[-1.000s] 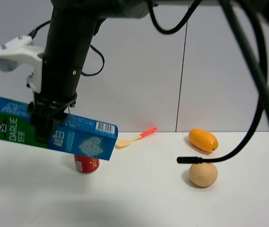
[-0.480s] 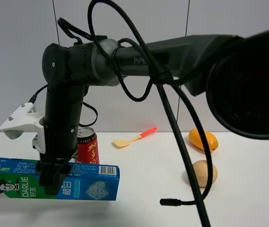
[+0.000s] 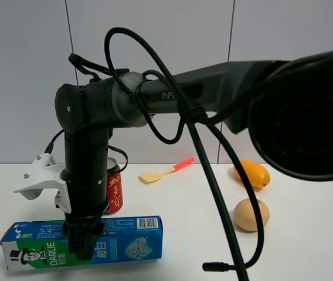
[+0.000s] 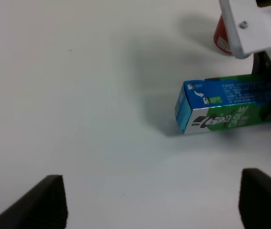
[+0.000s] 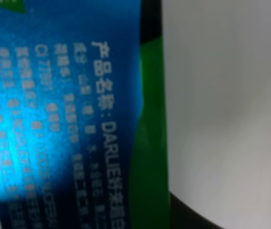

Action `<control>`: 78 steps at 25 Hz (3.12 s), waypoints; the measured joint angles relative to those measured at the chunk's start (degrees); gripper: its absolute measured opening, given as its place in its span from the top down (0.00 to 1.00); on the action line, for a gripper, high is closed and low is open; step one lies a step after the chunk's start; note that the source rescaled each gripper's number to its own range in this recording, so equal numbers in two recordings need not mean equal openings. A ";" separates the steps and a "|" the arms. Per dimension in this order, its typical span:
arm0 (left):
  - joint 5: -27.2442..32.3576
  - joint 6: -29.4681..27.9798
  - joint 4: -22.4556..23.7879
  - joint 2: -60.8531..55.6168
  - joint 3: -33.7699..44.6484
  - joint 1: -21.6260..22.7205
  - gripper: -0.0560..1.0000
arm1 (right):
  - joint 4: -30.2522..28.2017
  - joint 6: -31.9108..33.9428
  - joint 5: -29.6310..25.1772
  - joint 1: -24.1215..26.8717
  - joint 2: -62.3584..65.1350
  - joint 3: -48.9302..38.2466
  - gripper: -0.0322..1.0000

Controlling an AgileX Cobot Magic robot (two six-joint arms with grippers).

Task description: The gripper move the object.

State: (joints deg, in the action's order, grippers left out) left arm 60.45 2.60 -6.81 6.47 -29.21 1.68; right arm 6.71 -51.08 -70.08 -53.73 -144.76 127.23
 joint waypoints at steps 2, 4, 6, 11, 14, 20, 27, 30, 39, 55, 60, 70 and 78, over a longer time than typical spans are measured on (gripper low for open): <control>0.00 0.00 0.00 0.00 0.00 0.00 0.00 | -0.34 0.07 0.00 0.00 -0.10 -0.06 0.95; 0.00 0.00 0.00 0.00 0.00 0.00 0.00 | -0.66 1.06 0.00 0.00 -0.11 -0.06 0.95; 0.00 0.00 0.00 0.00 0.00 0.00 0.00 | -0.73 1.73 0.00 0.00 -0.66 -0.06 0.95; 0.00 0.00 0.00 0.00 0.00 0.00 0.00 | -1.93 5.35 0.03 0.00 -1.54 -0.06 0.95; 0.00 0.00 0.00 0.00 0.00 0.00 0.00 | -3.64 7.70 0.03 0.00 -1.60 -0.06 0.95; 0.00 0.00 0.00 0.00 0.00 0.00 0.00 | -3.95 9.33 0.03 0.00 -1.60 0.00 0.62; 0.00 0.00 0.00 0.00 0.00 0.00 0.00 | -4.49 12.15 0.03 0.00 -0.62 0.10 0.28; 0.00 0.00 0.00 0.00 0.00 0.00 0.00 | -5.48 13.53 -0.02 0.00 2.72 0.54 0.27; 0.00 0.00 0.00 0.00 0.00 0.00 0.00 | -9.68 26.69 0.30 -1.82 19.02 6.53 0.17; 0.00 0.00 0.00 0.00 0.00 0.00 0.00 | -25.39 32.41 0.25 -0.70 42.63 -1.95 0.00; 0.00 0.00 0.00 0.00 0.00 0.00 0.00 | -26.26 36.55 0.25 3.51 51.79 -18.31 0.00; 0.00 0.00 0.00 0.00 0.00 0.00 0.00 | -22.83 48.04 9.39 14.62 80.90 -57.77 0.00; 0.00 0.00 0.00 0.00 0.00 0.00 0.00 | -20.39 53.18 10.77 30.62 104.43 -79.09 0.00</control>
State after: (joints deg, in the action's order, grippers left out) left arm 60.45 2.60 -6.81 6.47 -29.21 1.68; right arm -13.67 2.10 -59.31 -23.11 -40.33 48.13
